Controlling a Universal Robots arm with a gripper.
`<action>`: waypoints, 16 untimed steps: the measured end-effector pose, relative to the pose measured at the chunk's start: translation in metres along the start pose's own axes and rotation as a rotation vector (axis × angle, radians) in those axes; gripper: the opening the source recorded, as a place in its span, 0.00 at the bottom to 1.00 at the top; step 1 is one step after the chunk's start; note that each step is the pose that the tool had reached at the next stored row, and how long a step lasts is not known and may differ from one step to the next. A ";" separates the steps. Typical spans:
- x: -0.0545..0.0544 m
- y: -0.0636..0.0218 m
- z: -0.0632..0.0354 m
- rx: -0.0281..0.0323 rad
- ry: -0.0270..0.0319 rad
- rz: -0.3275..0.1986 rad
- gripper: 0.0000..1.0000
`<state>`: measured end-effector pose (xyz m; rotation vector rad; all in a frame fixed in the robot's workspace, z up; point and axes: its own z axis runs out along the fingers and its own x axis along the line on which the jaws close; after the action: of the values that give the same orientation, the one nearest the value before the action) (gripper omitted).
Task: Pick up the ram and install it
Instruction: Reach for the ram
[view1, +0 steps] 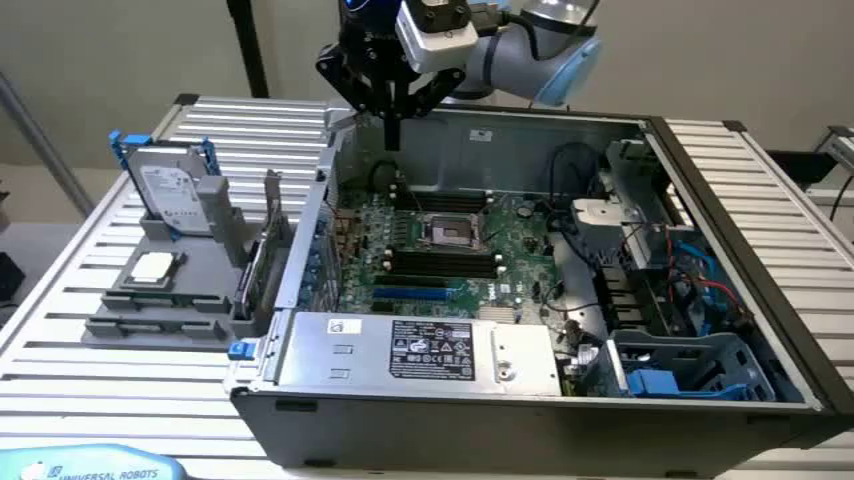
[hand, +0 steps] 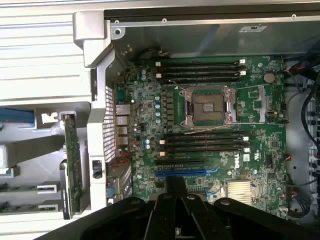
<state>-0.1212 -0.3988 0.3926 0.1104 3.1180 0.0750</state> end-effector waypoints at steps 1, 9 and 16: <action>0.000 0.0000 0.0000 0.0000 0.0000 0.000 0.11; 0.000 0.0000 0.0000 0.0000 0.0000 0.000 0.11; 0.000 0.0000 0.0000 0.0000 0.0000 0.000 0.11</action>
<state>-0.1212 -0.3988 0.3926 0.1104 3.1180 0.0750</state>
